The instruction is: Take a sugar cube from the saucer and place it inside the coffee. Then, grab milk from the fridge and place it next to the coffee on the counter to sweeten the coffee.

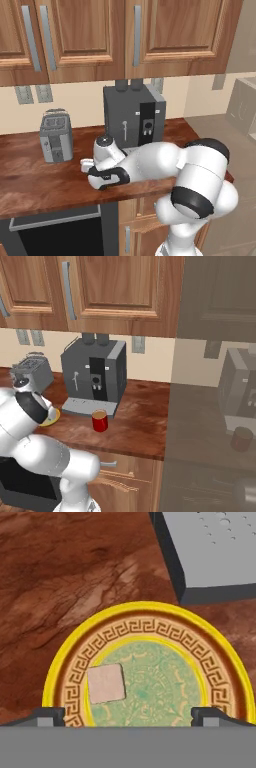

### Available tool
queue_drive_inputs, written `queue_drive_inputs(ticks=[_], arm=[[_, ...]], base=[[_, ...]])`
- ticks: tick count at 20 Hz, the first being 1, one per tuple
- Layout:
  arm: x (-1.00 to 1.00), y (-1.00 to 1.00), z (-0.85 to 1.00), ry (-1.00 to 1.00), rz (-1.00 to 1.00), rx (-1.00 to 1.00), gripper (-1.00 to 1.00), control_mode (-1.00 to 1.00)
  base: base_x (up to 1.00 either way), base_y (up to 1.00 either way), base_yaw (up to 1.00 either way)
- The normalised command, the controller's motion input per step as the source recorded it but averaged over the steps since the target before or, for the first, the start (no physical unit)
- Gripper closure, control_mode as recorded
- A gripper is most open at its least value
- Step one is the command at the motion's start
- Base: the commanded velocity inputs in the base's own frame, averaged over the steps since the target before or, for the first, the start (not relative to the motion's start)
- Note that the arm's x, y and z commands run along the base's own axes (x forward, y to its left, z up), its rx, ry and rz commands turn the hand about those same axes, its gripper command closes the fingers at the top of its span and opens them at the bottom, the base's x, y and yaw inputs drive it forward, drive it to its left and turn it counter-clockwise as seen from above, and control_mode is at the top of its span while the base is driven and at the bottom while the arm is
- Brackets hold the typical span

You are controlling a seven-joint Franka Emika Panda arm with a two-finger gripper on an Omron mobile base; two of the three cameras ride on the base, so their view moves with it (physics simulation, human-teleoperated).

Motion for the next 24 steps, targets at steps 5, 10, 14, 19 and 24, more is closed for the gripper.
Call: queue_drive_inputs(ticks=[5, 10, 14, 19, 24], arm=[[0.16, 0.01, -0.13, 0.0, 0.0, 0.0, -1.0, -1.0], [0.21, 0.05, -0.11, 0.0, 0.0, 0.0, -1.0, -1.0], [0.21, 0.18, -0.14, 0.0, 0.0, 0.0, -1.0, -1.0], [0.15, 0.26, -0.17, 0.0, 0.0, 0.0, 1.0, -1.0], [-0.06, 0.08, -0.07, 0.0, -0.03, 0.0, 1.0, -1.0]], base=[[0.0, 0.0, 0.0], [0.0, 0.0, 0.0], [0.0, 0.0, 0.0], [0.0, 0.0, 0.0], [0.0, 0.0, 0.0]])
